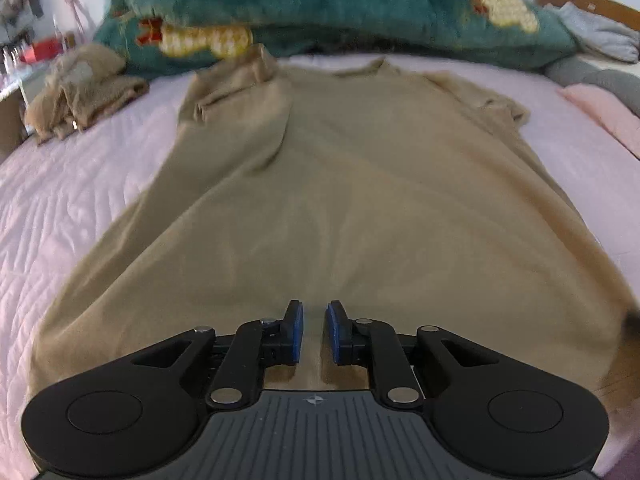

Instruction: Fold clothes

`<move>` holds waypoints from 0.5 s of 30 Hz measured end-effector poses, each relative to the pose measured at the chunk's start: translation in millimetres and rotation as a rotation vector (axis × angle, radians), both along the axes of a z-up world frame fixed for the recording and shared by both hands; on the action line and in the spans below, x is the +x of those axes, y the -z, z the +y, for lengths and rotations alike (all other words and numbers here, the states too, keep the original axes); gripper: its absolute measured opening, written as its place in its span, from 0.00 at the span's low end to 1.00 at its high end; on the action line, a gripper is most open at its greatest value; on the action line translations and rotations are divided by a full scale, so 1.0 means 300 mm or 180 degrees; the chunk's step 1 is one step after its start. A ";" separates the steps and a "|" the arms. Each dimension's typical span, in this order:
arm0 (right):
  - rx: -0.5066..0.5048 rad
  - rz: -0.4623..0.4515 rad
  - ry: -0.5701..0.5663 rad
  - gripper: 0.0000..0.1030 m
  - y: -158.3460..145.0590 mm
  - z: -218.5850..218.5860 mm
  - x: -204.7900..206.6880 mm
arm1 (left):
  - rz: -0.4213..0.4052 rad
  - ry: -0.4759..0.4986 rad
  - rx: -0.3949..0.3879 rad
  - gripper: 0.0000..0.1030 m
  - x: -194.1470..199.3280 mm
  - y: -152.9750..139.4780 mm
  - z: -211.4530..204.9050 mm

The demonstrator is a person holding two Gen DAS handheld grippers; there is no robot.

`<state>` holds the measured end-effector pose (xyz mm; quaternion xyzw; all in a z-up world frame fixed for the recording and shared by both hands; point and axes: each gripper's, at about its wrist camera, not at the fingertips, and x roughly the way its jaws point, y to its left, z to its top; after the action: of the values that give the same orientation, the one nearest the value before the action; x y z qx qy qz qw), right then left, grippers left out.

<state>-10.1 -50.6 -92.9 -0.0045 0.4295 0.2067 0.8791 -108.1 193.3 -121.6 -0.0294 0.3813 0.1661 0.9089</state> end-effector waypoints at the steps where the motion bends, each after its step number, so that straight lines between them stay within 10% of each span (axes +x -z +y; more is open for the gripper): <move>1: 0.0022 -0.0040 0.0075 0.67 -0.014 -0.011 0.052 | 0.0026 0.0021 0.0056 0.18 0.002 0.001 -0.007; 15: 0.0588 -0.0004 0.1108 0.68 0.117 0.163 0.945 | -0.0119 0.0126 0.0242 0.19 -0.042 -0.004 -0.031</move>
<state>273.4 -1.8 -128.0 0.1503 0.4025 0.0901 0.8985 -120.7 184.0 -120.3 0.0096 0.3581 0.1619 0.9195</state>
